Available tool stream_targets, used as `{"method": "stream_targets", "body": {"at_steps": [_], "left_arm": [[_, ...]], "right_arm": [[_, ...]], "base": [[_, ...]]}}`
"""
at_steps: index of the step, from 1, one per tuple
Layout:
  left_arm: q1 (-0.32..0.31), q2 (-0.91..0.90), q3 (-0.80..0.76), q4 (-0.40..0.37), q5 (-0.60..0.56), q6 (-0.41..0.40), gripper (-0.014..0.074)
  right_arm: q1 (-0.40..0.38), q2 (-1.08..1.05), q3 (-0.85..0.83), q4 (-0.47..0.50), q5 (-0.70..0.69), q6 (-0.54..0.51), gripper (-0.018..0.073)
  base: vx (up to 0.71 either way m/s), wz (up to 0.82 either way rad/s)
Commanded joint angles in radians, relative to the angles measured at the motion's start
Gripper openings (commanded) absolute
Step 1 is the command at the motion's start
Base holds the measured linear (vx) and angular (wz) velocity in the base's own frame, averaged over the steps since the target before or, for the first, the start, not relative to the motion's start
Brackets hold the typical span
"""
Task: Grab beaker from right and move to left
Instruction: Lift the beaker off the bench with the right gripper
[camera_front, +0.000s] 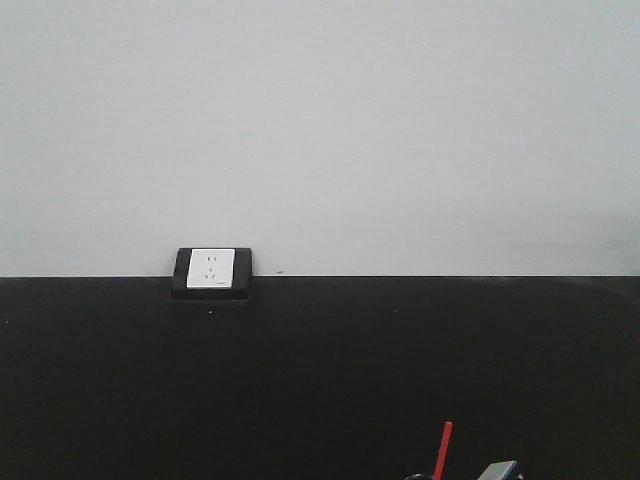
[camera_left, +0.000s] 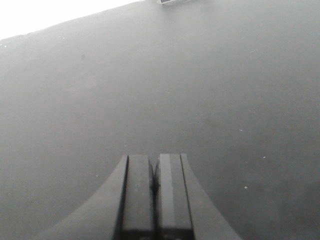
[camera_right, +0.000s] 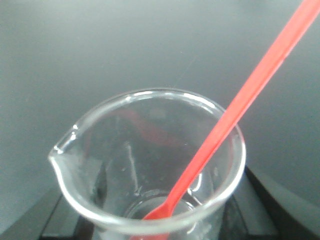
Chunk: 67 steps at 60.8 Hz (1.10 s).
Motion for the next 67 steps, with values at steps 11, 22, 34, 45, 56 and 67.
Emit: {"method": "stream_targets", "body": {"at_steps": [11,22,34,45,56,67], "left_arm": [[-0.006,-0.006,0.019,0.000,-0.077,-0.001,-0.0006],[-0.006,-0.006,0.019,0.000,-0.077,-0.001,-0.0006],[-0.006,-0.006,0.019,0.000,-0.077,-0.001,-0.0006],[-0.006,-0.006,0.019,0.000,-0.077,-0.001,-0.0006],[-0.006,-0.006,0.019,0.000,-0.077,-0.001,-0.0006],[-0.006,-0.006,0.019,0.000,-0.077,-0.001,-0.0006]], "right_arm": [[-0.005,-0.147,-0.012,-0.039,-0.018,0.231,-0.0003],[-0.005,-0.344,-0.012,-0.045,0.268,0.412,-0.0003],[-0.005,-0.755,-0.012,-0.282,0.627,0.818,-0.0003],[-0.005,-1.013,-0.012,-0.559,0.748,1.162,-0.0003],[-0.005,-1.217,-0.012,-0.883,0.743,1.550,-0.0003],[-0.005,-1.338,-0.001,-0.963,0.728,1.680,-0.0003]], "base": [[0.00,0.00],[0.00,0.00],[0.00,0.00],[0.00,0.00],[0.00,0.00],[0.00,0.00]]}}
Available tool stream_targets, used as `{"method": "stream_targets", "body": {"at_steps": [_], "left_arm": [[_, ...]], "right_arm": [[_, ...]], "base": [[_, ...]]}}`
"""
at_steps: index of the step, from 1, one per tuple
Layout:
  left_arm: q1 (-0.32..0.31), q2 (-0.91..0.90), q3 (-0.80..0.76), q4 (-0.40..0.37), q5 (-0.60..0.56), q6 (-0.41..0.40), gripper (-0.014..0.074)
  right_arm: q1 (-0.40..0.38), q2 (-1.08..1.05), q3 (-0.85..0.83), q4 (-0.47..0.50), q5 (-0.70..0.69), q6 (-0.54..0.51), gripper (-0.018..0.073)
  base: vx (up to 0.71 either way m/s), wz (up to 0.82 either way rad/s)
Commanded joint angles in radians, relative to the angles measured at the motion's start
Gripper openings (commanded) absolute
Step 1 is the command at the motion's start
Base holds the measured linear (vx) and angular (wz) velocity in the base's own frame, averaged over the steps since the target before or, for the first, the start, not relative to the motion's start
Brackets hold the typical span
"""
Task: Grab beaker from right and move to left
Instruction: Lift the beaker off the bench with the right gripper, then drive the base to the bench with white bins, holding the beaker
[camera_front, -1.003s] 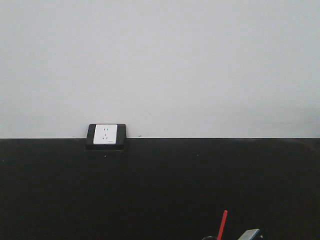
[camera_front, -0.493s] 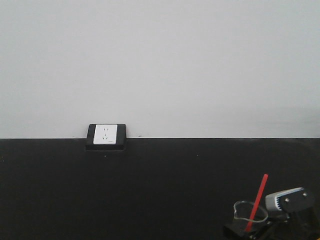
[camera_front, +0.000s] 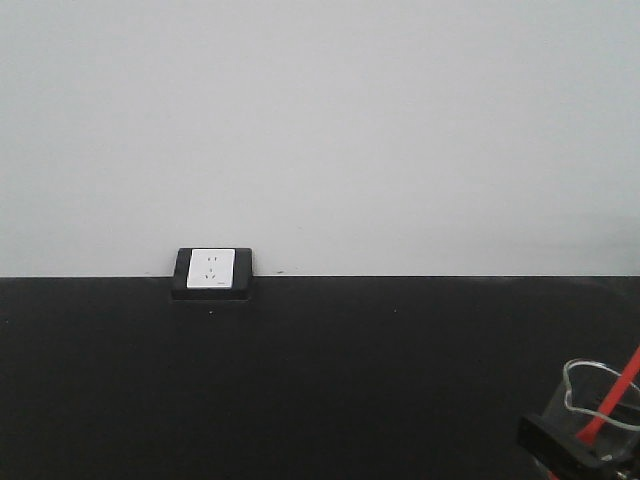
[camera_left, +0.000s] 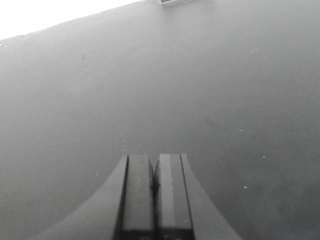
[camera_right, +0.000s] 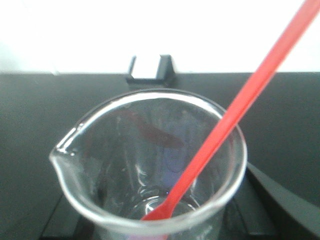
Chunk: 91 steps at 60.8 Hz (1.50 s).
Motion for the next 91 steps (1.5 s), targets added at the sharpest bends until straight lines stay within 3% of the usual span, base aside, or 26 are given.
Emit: {"method": "stream_targets", "body": {"at_steps": [1,20,91], "left_arm": [[-0.006,-0.006,0.019,0.000,-0.077,-0.001,-0.0006],[-0.006,-0.006,0.019,0.000,-0.077,-0.001,-0.0006],[-0.006,-0.006,0.019,0.000,-0.077,-0.001,-0.0006]], "right_arm": [[-0.005,-0.066,-0.028,-0.049,0.002,0.049,-0.0003],[-0.005,-0.168,-0.028,-0.049,0.005,0.046,-0.0003],[-0.005,-0.168,-0.028,-0.049,0.006,0.046,-0.0003]], "base": [[0.00,0.00],[0.00,0.00],[-0.05,0.00]]}}
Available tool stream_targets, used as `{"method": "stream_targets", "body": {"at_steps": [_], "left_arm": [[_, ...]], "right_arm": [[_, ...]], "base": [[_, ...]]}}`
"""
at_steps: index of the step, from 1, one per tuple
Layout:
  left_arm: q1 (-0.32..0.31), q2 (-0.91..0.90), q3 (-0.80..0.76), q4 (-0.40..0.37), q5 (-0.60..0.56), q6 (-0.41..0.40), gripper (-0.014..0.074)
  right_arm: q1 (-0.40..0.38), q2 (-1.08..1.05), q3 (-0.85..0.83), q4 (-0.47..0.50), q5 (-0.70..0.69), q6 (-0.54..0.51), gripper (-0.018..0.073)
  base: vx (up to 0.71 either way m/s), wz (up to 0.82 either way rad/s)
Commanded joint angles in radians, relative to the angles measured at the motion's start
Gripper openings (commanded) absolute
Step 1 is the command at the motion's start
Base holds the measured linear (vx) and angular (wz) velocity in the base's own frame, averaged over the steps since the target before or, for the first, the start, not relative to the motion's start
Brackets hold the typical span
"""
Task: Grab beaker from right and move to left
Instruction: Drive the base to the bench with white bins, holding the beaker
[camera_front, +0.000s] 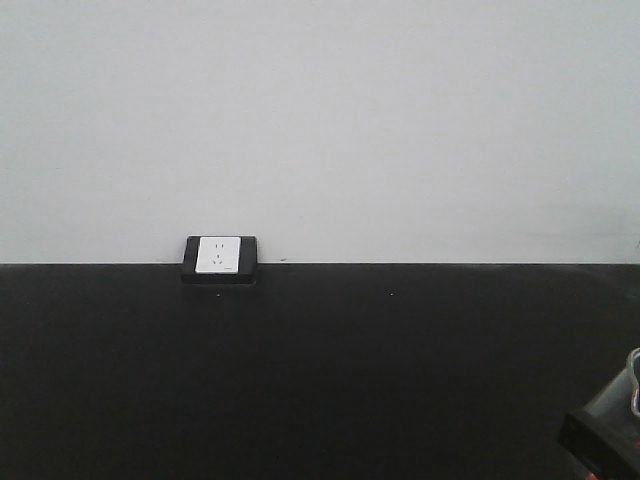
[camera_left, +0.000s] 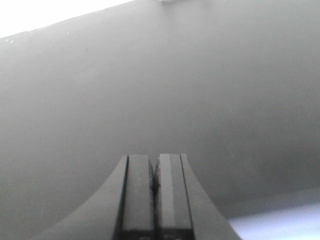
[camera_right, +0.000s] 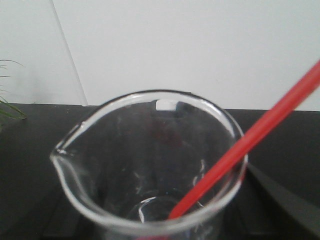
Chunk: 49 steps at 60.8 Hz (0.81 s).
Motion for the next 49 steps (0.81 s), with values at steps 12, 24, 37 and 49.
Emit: {"method": "stream_targets", "body": {"at_steps": [12,24,37,49], "left_arm": [[-0.006,-0.006,0.019,0.000,-0.077,-0.001,-0.0006],[-0.006,-0.006,0.019,0.000,-0.077,-0.001,-0.0006],[-0.006,-0.006,0.019,0.000,-0.077,-0.001,-0.0006],[-0.006,-0.006,0.019,0.000,-0.077,-0.001,-0.0006]], "right_arm": [[-0.005,0.001,-0.030,-0.026,0.021,-0.001,-0.0003],[-0.005,0.001,-0.030,-0.026,0.021,-0.001,-0.0003],[-0.005,0.001,-0.030,-0.026,0.021,-0.001,-0.0003],[-0.005,0.001,-0.030,-0.026,0.021,-0.001,-0.0003]], "base": [[-0.27,0.21],[-0.30,0.38],[-0.29,0.45],[-0.24,0.56]]}}
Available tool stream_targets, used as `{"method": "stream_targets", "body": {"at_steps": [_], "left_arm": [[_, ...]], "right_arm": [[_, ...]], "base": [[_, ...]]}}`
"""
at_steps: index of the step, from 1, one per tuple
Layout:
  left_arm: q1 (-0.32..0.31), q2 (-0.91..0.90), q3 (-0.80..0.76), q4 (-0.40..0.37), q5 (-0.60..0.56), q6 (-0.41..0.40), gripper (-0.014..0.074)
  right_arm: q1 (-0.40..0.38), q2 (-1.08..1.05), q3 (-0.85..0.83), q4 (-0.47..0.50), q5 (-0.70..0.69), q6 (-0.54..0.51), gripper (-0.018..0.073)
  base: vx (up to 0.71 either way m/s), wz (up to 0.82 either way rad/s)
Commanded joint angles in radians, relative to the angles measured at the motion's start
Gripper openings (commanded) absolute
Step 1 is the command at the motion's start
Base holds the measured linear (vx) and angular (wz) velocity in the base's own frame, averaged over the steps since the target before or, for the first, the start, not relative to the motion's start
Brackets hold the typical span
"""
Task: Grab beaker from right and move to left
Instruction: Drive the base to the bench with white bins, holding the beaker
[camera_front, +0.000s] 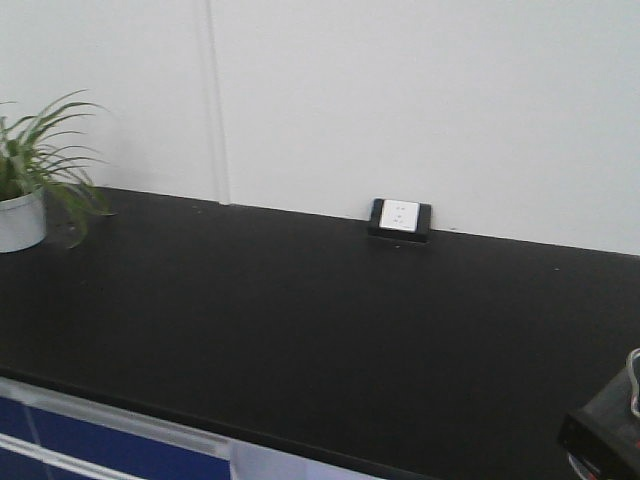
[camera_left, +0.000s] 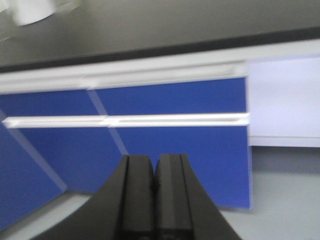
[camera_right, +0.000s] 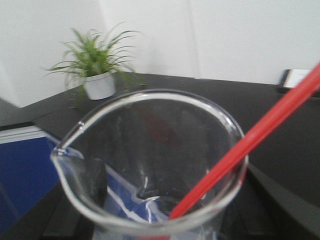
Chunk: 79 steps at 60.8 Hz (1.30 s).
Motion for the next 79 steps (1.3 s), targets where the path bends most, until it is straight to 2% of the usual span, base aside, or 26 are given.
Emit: {"method": "stream_targets", "body": {"at_steps": [1,52,79], "left_arm": [[-0.006,-0.006,0.019,0.000,-0.077,-0.001,-0.0006],[-0.006,-0.006,0.019,0.000,-0.077,-0.001,-0.0006],[-0.006,-0.006,0.019,0.000,-0.077,-0.001,-0.0006]], "right_arm": [[-0.005,0.001,-0.030,-0.025,0.021,-0.002,-0.0003],[-0.005,0.001,-0.030,-0.025,0.021,-0.002,-0.0003],[-0.005,0.001,-0.030,-0.025,0.021,-0.002,-0.0003]], "base": [[-0.22,0.59],[-0.15,0.67],[-0.07,0.89]]}}
